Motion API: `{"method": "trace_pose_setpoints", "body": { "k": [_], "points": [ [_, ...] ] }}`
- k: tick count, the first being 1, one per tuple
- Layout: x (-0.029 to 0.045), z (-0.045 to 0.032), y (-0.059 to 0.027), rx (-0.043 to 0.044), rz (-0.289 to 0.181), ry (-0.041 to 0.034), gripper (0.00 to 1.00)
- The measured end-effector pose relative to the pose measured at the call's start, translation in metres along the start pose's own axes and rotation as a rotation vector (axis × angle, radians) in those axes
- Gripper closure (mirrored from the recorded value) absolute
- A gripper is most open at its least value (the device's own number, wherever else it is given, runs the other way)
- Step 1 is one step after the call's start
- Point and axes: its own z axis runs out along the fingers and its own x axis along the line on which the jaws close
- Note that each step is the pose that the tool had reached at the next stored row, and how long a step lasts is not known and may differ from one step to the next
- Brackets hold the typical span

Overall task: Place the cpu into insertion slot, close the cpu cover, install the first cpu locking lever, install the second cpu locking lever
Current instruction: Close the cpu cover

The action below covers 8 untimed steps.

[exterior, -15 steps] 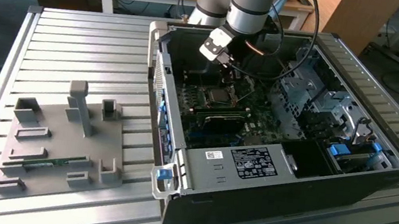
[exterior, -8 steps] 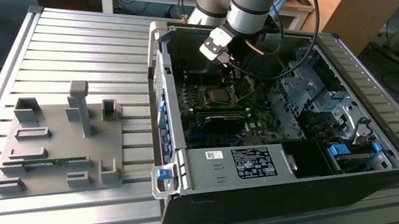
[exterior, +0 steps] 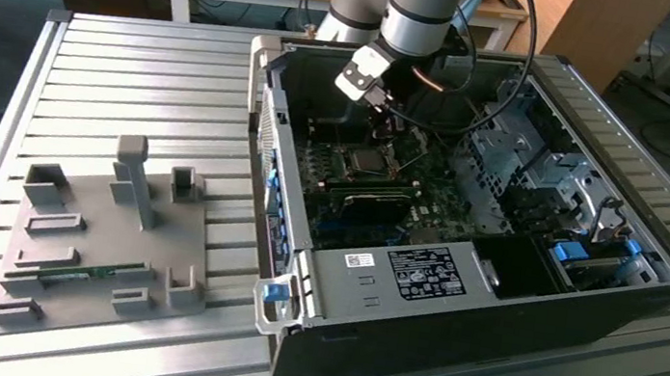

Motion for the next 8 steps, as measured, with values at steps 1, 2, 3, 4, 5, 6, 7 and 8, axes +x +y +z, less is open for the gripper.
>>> {"method": "trace_pose_setpoints", "body": {
  "k": [1, 2, 3, 4, 5, 6, 7, 8],
  "points": [
    [0.0000, -0.0003, 0.0000, 0.0001, 0.000, -0.0001, 0.89],
    [0.0000, -0.0006, 0.0000, 0.0001, 0.000, -0.0003, 0.89],
    [0.0000, -0.0006, 0.0000, 0.0000, 0.000, -0.0001, 0.89],
    [0.0000, -0.0006, 0.0000, 0.0001, 0.000, -0.0001, 0.89],
    [0.0000, -0.0007, 0.0000, 0.0001, 0.000, -0.0002, 0.89],
    [0.0000, -0.0007, 0.0000, 0.0001, 0.000, -0.0002, 0.89],
    [0.0000, -0.0007, 0.0000, 0.0001, 0.000, -0.0002, 0.89],
    [0.0000, -0.0013, 0.0000, 0.0004, 0.000, -0.0007, 0.89]
  ]
}}
